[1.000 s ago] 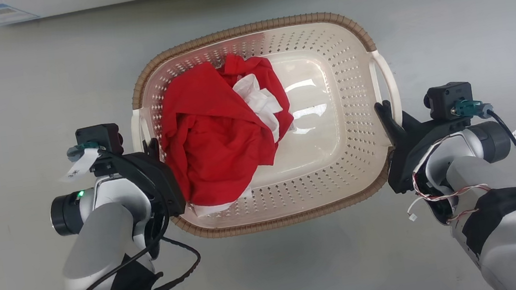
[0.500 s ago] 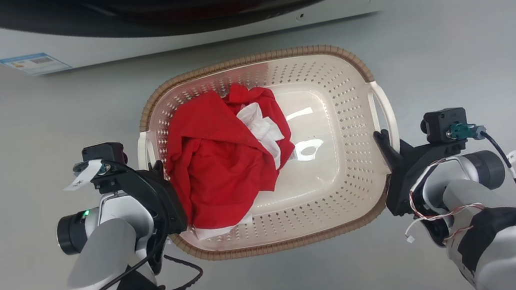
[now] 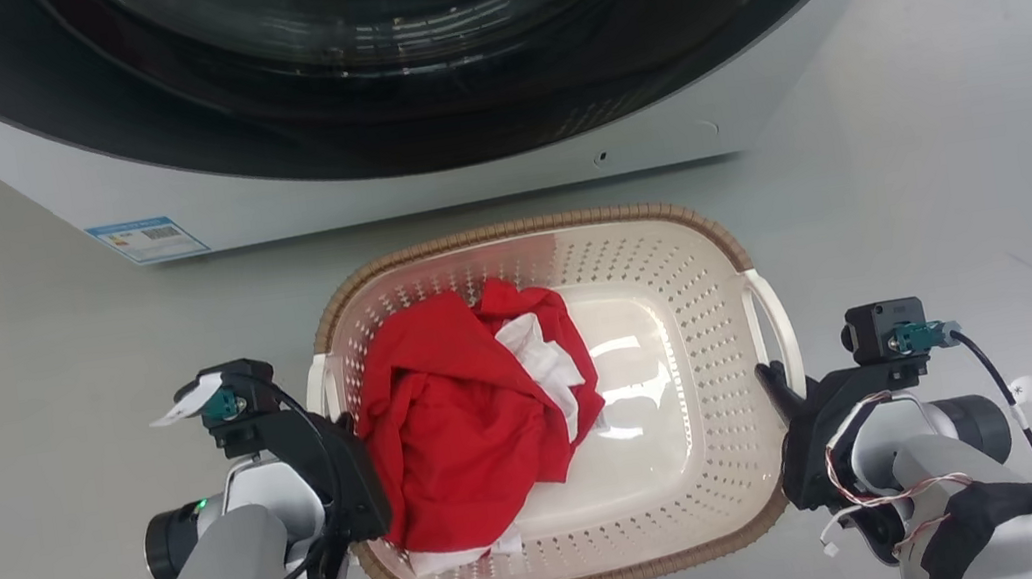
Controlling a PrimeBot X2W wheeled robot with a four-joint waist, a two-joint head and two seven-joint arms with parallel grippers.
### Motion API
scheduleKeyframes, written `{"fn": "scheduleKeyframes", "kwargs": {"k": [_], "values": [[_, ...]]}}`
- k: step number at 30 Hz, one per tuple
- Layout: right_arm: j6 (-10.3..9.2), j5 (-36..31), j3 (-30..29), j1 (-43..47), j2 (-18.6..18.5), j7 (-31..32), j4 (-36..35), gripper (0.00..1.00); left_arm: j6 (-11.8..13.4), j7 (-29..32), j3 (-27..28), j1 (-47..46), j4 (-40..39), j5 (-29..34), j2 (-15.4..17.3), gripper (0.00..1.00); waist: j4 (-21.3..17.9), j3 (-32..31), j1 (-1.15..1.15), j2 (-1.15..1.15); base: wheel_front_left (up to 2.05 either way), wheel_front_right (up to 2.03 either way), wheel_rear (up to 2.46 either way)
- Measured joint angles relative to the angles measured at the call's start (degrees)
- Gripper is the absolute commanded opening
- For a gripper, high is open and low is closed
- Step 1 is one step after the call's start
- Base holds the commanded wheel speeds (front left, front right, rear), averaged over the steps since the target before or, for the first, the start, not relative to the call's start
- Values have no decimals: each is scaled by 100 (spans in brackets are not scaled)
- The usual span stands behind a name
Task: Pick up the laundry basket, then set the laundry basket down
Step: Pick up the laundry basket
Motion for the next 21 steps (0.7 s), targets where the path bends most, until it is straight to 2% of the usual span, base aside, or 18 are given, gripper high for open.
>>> {"fn": "scheduleKeyframes", "kwargs": {"k": [21], "values": [[3,475,201,867,45,938,75,0,-48,691,-231,830,137,-341,0,0,3,-1486,-1,0,0,0,0]]}}
